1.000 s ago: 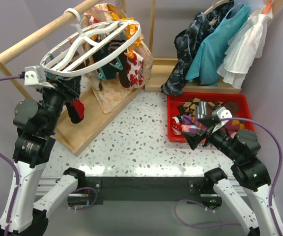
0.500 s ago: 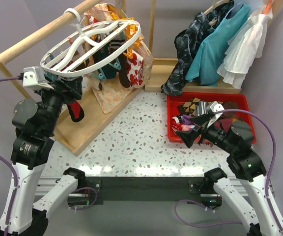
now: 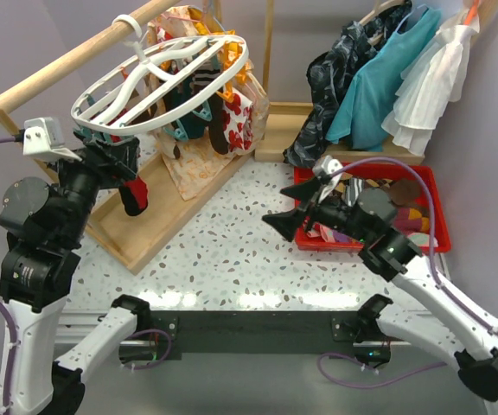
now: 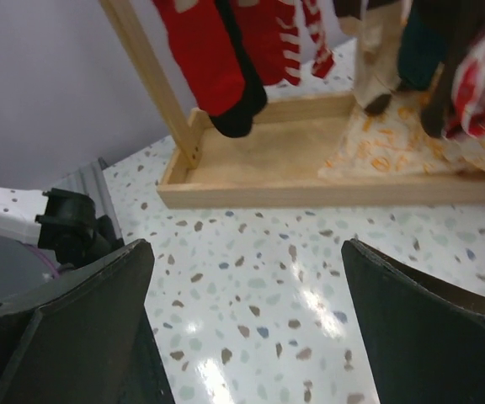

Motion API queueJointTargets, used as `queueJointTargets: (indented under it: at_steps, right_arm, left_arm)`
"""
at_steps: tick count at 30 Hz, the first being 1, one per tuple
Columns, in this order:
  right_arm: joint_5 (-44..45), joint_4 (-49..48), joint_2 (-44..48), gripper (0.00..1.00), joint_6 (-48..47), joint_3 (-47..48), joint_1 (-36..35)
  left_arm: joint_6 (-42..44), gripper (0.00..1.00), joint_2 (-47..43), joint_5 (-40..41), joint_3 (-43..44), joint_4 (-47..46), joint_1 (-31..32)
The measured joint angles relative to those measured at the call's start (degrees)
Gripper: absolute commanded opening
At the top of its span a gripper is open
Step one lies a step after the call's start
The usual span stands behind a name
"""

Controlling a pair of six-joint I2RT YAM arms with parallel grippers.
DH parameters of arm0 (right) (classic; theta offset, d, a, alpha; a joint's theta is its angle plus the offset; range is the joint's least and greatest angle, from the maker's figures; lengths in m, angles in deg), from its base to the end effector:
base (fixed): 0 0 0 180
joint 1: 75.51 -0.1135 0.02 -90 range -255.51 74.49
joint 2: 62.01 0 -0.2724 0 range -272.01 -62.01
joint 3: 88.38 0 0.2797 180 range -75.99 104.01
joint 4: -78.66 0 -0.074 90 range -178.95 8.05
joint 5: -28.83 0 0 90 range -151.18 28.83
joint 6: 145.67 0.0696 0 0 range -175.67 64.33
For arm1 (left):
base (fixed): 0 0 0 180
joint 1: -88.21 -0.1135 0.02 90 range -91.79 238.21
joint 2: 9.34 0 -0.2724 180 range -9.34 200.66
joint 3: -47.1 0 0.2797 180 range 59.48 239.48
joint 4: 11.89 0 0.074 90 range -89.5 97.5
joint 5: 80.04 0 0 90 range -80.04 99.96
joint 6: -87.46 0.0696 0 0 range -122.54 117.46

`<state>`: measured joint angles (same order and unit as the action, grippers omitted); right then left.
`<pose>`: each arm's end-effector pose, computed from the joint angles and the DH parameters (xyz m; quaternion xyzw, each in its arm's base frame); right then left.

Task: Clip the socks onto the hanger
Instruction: Open the clamp at the hanger.

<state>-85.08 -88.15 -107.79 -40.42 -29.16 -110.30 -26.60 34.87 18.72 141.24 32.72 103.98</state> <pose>0.1807 0.1599 0.3743 -0.2618 0.6553 0.4256 0.5664 0.1443 -0.0297 0.5307 -0.1048 0.6657 -0.2027 0.7104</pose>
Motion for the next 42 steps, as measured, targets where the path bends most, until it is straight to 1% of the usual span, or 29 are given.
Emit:
queueJointTargets:
  at_steps: [4,7,9,13,17,22,24,29,33,42]
  right_arm:
    - [7.93,-10.03,-7.54,0.99,-3.56,0.68,-12.52]
    - [13.64,-16.87,-16.57,0.99,-6.88,4.15,-20.33]
    - [16.41,-22.01,-23.02,0.98,-8.72,7.15,-24.11]
    - [20.0,-30.51,-33.88,0.99,-11.21,13.42,-28.28]
    - [21.9,-38.47,-43.32,0.98,-12.44,20.87,-29.92]
    - [23.52,-44.37,-51.95,0.85,-13.44,29.4,-30.47]
    - [24.46,-46.12,-54.47,0.83,-13.75,32.17,-30.6]
    - [27.02,-49.9,-58.51,0.76,-15.78,36.46,-30.84]
    - [27.93,-51.95,-61.68,0.72,-17.66,40.17,-30.84]
    - [29.44,-54.03,-65.48,0.64,-21.73,43.76,-30.84]
  left_arm:
    - [-0.7,0.77,0.07,0.0,1.29,2.23,0.0]
    - [-1.16,0.77,0.11,0.02,1.57,3.63,0.0]
    - [-1.86,0.77,0.2,0.0,1.73,4.37,0.0]
    - [-2.43,0.78,0.52,0.07,2.45,6.45,0.0]
    - [-2.47,0.78,1.03,0.31,4.22,7.98,0.0]
    - [-2.36,0.79,1.09,0.98,5.9,8.31,0.0]
    - [-2.32,0.79,1.11,1.2,5.9,8.41,0.0]
    - [-1.92,0.79,1.6,1.57,5.84,8.61,0.0]
    - [-1.88,0.79,1.95,1.55,5.53,8.61,0.0]
    - [-1.16,0.79,3.65,1.95,5.53,8.9,0.0]
